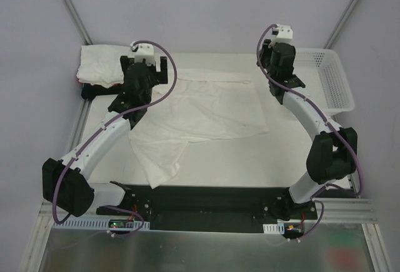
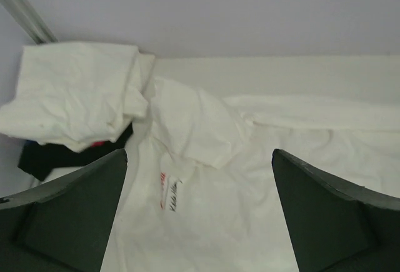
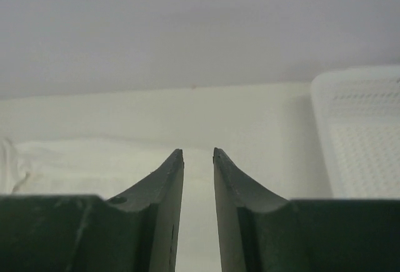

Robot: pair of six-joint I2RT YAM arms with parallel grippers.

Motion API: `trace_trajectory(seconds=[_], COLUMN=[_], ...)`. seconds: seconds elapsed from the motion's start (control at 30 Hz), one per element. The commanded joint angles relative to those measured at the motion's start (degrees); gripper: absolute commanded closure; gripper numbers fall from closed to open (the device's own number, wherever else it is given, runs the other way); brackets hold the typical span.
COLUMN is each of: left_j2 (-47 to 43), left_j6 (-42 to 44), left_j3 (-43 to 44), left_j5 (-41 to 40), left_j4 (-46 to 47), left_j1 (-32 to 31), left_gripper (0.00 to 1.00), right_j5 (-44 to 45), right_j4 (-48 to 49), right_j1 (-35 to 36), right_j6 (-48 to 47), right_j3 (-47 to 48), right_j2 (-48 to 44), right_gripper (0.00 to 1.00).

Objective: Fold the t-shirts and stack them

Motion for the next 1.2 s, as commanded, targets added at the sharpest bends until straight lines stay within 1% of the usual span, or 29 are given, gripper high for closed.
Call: trace_trajectory(seconds=[0.0,0.03,0.13,0.17,0.2,0.27,0.33,0.37,0.43,0.5,0.6,0.7,0.8,0.83,0.87,0.9,0.93,1.03,1.17], left_j2=[-0.2,-1.4,-3.4,-3.6,-3.9,-4.7,-5.6,-5.9,-6.8,-7.1,-7.8,-7.8,-5.3,-4.3,-3.2,-0.8,0.5,6.1,14.1], left_j6=[-13.4,-17.9,-24.3,-25.8,-26.3,-30.3,-32.4,-33.0,-34.6,-35.7,-38.1,-39.4,-38.6,-38.4,-38.0,-37.6,-37.5,-36.4,-34.9], left_j3=[0.3,-2.2,-5.7,-6.1,-6.3,-6.9,-7.8,-8.0,-9.1,-9.8,-10.5,-11.1,-10.1,-9.4,-8.6,-6.7,-5.7,-0.8,5.3], left_j5=[-1.1,1.4,3.0,4.0,5.1,6.6,9.1,11.6,13.9,17.3,21.0,21.3,20.5,19.7,18.6,17.5,14.4,10.3,7.6], left_j4=[-15.5,-16.3,-19.5,-22.8,-24.3,-29.6,-32.8,-34.1,-38.0,-41.4,-44.1,-44.2,-44.2,-44.3,-44.2,-44.1,-44.1,-42.9,-39.6], left_j1=[-2.2,-2.4,-4.2,-4.9,-5.9,-6.8,-7.1,-7.1,-7.2,-7.3,-7.9,-9.7,-10.2,-10.2,-10.2,-10.2,-10.2,-10.1,-10.2], left_gripper=[0.01,0.02,0.01,0.01,0.01,0.01,0.01,0.01,0.01,0.01,0.01,0.01,0.01,0.01,0.01,0.01,0.01,0.01,0.01], right_j5=[-9.7,-9.9,-12.1,-13.7,-14.1,-19.1,-19.9,-19.5,-19.4,-20.2,-23.6,-25.8,-24.3,-22.0,-21.6,-21.5,-21.6,-22.7,-24.2], right_j4=[-10.1,-10.6,-10.4,-10.3,-9.0,-7.9,-6.6,-6.6,-6.7,-6.8,-6.6,-5.8,-2.6,-2.0,-2.3,-3.1,-3.8,-4.4,-4.7], right_j1=[-0.4,-0.4,-0.4,-0.5,-0.4,-0.4,-0.4,-0.4,-0.4,-0.4,-0.3,-0.3,-0.3,-0.3,-0.3,-0.3,-0.3,-0.7,-1.9], right_j6=[12.1,14.9,17.8,20.2,21.2,23.9,24.6,25.0,25.9,27.9,30.5,31.9,32.0,31.2,29.9,28.9,27.5,27.1,27.6], right_j3=[-3.1,-3.9,-9.4,-10.9,-14.4,-17.4,-21.2,-22.3,-24.1,-24.8,-26.2,-28.2,-29.9,-29.1,-27.6,-23.1,-21.0,-14.0,-6.3], right_j2=[1.9,1.7,-0.3,-1.0,-1.6,-3.4,-4.6,-5.6,-6.1,-6.2,-6.8,-8.2,-8.9,-7.7,-6.5,-5.1,-1.8,3.3,12.9], right_gripper=[0.70,0.70,0.71,0.71,0.71,0.71,0.71,0.71,0.71,0.71,0.72,0.72,0.71,0.71,0.71,0.71,0.71,0.72,0.72])
